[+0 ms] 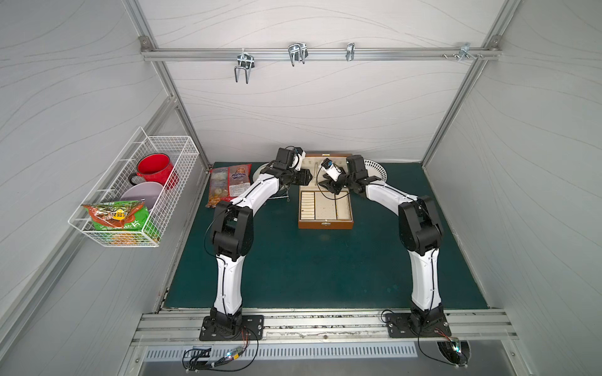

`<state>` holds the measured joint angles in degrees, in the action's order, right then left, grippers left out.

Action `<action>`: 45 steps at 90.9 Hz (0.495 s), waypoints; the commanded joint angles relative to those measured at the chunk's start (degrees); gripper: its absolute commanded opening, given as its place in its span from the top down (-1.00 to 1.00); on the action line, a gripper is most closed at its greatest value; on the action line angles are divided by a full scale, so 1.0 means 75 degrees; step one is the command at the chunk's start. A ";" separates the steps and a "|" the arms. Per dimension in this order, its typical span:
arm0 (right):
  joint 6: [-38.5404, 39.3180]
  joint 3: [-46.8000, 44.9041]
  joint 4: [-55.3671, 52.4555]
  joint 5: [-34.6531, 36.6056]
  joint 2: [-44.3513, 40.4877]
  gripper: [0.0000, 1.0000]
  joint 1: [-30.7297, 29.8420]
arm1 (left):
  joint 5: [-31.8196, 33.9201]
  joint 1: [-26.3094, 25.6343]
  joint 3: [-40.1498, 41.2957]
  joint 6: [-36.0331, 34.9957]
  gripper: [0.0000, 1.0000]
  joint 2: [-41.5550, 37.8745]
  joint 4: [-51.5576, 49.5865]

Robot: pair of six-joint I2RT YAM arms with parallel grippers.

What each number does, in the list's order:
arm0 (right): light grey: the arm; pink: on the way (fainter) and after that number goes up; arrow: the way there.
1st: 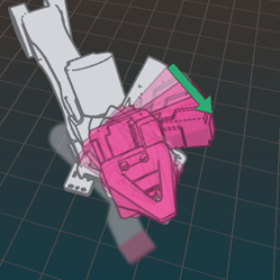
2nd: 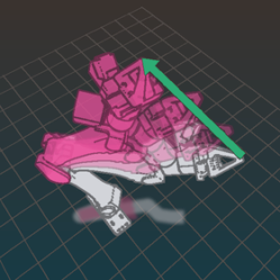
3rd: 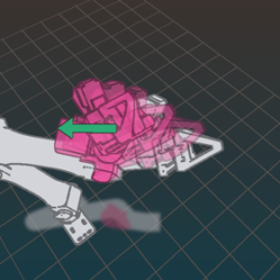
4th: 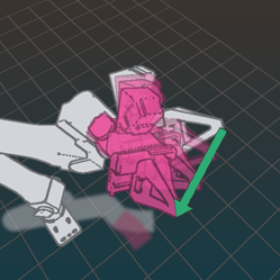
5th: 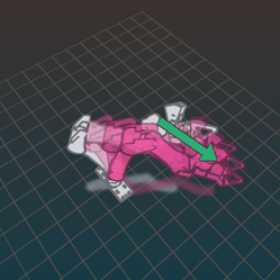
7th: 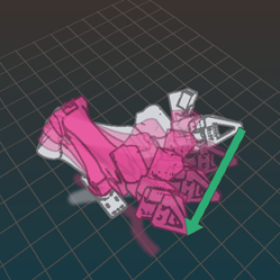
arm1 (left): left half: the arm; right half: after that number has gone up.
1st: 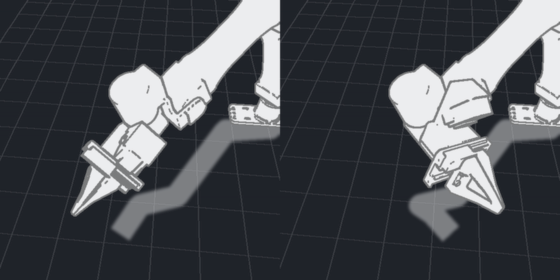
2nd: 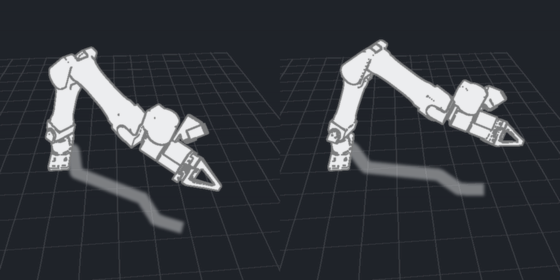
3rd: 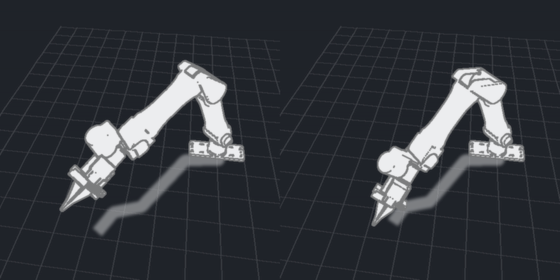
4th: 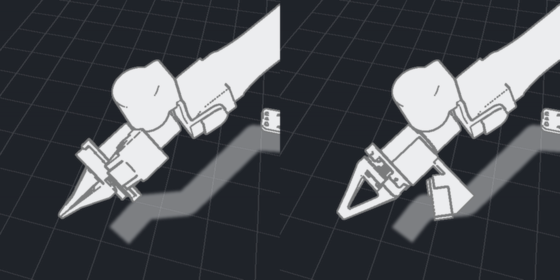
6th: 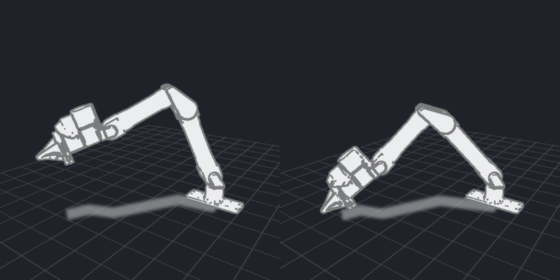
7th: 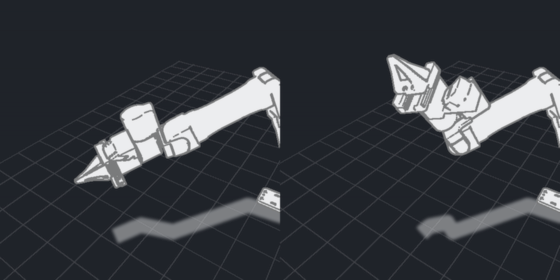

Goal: Put jewelry chain into jewelry box
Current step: Open the storage slot of the jewelry box.

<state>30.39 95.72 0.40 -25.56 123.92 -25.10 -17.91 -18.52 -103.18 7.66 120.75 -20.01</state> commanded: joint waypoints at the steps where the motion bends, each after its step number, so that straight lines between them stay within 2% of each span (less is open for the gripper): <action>1: 0.0501 0.0309 -0.0039 -0.0034 0.0262 0.02 0.0022 | -0.0172 0.0056 -0.0526 0.0219 -0.06 0.0173 0.0226; 45: 0.0876 0.0870 -0.0422 -0.0302 0.0709 0.01 0.0124 | -0.0335 0.0056 -0.0605 0.0395 -0.05 0.0412 0.0266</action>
<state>35.48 100.66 0.01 -26.09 127.48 -24.71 -19.29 -18.41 -105.01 10.20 122.45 -19.86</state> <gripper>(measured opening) 0.498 0.525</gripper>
